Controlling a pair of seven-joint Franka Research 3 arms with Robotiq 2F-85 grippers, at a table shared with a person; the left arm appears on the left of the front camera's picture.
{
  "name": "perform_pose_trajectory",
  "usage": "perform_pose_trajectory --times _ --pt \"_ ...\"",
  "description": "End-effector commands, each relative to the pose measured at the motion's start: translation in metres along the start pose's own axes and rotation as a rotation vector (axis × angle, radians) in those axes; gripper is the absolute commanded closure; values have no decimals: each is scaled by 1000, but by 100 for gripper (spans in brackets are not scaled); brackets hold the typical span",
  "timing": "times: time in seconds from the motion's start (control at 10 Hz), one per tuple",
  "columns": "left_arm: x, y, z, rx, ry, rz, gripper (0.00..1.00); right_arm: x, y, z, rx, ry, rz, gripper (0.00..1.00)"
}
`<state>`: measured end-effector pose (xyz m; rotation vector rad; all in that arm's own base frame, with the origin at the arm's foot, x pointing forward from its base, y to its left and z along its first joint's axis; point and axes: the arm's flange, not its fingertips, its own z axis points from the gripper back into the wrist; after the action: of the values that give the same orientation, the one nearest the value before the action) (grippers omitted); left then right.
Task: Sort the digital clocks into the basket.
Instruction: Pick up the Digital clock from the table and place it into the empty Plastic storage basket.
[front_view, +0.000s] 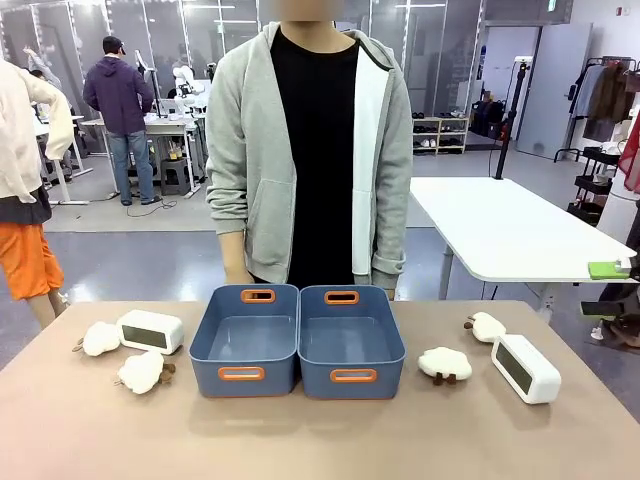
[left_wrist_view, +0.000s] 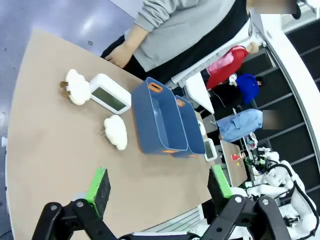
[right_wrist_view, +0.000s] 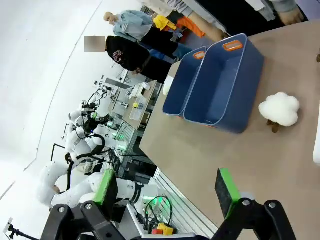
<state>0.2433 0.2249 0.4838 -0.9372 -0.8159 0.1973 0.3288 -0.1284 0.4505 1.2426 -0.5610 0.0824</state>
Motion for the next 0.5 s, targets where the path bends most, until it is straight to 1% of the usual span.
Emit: perform_pose_trajectory --times 0.0,0.4 --pt "0 -4 -6 -21 21 -14 0 -1 0 -4 14 14 0 0" --pt "0 -4 -6 -21 21 -14 0 -1 0 -4 14 14 0 0"
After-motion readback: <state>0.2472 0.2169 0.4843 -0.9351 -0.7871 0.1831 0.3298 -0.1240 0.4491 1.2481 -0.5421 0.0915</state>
